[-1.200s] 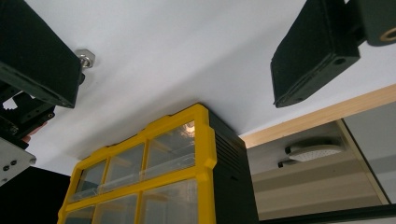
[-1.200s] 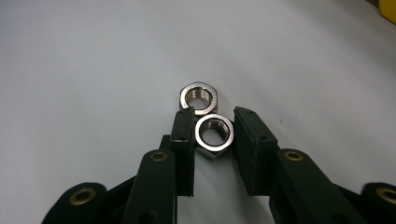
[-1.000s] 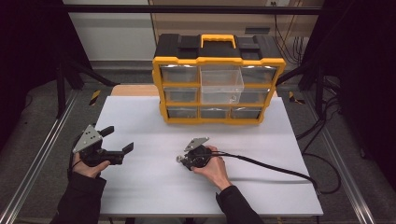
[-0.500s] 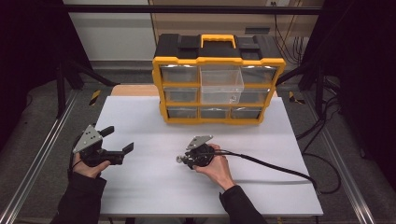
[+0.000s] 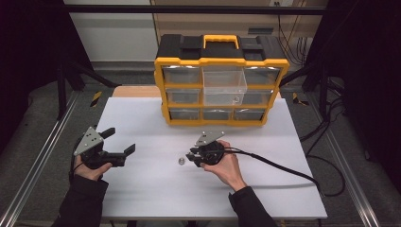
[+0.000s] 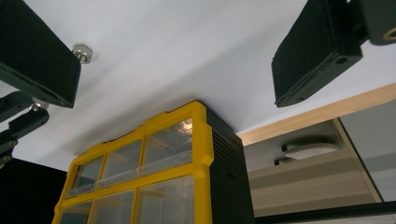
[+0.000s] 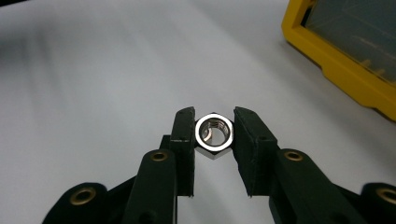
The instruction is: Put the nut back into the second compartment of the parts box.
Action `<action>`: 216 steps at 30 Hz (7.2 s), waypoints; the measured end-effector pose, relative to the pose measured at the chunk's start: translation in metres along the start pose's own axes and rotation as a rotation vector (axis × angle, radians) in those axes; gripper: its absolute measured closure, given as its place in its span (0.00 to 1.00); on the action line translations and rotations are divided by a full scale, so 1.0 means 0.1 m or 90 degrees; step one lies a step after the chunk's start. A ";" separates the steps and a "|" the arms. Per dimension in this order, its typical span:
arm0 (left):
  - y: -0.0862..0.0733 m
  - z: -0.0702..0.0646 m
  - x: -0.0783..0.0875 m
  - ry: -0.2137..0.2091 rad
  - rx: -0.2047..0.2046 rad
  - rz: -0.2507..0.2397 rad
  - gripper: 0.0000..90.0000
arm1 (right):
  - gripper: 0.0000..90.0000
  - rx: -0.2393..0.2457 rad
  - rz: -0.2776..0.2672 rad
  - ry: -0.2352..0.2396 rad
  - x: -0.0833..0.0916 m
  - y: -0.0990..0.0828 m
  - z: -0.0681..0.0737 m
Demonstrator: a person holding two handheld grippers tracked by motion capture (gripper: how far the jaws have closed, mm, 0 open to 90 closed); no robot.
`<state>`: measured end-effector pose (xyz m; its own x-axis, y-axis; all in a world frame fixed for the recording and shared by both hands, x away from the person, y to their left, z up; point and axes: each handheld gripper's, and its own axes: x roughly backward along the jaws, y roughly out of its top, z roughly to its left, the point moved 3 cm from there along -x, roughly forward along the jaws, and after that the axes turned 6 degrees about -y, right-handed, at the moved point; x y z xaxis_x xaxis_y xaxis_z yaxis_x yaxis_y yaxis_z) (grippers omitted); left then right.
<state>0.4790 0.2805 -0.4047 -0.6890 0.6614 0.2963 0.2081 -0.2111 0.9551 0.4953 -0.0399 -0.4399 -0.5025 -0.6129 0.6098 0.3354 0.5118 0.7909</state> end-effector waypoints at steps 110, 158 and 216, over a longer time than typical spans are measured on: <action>-0.06 -0.04 -0.09 -0.020 -0.008 0.026 0.00 | 0.78 -0.058 -0.200 -0.146 1.65 1.37 -0.94; -0.06 -0.03 -0.09 -0.021 -0.008 0.026 0.01 | 0.78 -0.115 -0.135 -0.222 1.33 1.26 -1.39; -0.05 -0.05 -0.08 -0.022 -0.009 0.024 0.00 | 0.06 -0.061 -0.239 -0.188 1.70 0.78 -0.97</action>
<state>0.4803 0.2727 -0.4116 -0.6568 0.6771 0.3319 0.2227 -0.2463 0.9433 0.5129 -0.1624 -0.2699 -0.8029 -0.5403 0.2516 0.1530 0.2213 0.9631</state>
